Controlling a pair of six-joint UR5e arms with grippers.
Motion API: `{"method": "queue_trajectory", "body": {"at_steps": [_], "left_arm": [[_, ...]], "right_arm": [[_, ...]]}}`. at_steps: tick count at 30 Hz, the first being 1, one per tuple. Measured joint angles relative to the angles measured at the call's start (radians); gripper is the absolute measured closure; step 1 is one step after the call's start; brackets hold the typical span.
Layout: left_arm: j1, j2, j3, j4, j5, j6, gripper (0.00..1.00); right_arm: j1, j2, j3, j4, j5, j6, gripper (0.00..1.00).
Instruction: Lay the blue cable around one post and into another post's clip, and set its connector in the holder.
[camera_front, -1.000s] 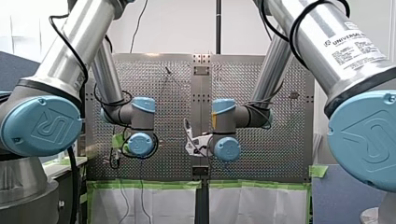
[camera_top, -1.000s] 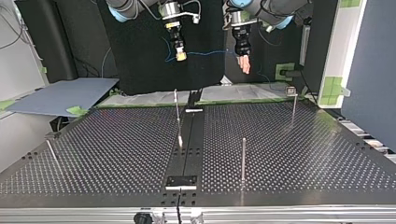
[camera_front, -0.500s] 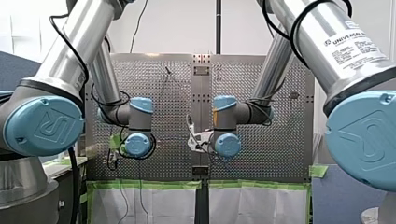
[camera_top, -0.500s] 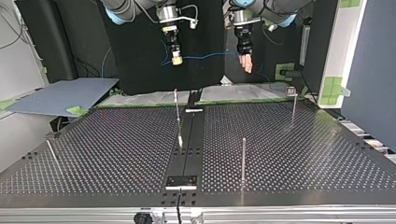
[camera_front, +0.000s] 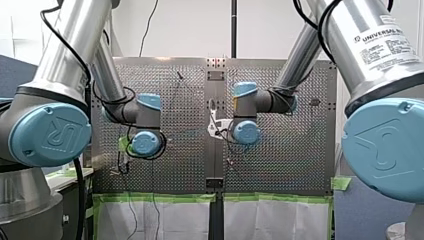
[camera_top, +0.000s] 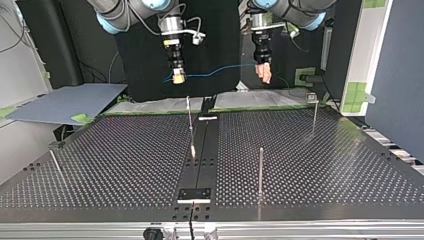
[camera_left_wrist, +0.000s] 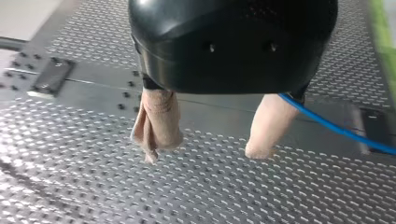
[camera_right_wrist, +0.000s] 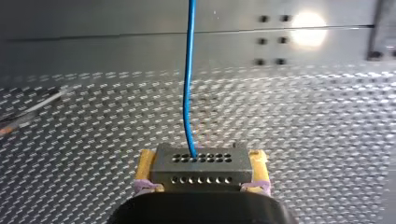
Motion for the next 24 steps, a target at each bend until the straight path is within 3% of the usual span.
{"method": "queue_trajectory", "body": {"at_steps": [13,20,24], "left_arm": [[0.016,0.121,0.121,-0.121,-0.027,-0.100,0.00],[0.018,0.187,0.187,-0.187,-0.057,-0.120,0.00],[0.019,0.221,0.220,-0.221,-0.068,-0.126,0.00]], "right_arm": [[0.008,-0.118,-0.118,0.118,-0.004,-0.001,0.99],[0.010,-0.187,-0.186,0.187,-0.034,-0.033,0.99],[0.010,-0.222,-0.221,0.222,-0.040,-0.037,0.99]]}}
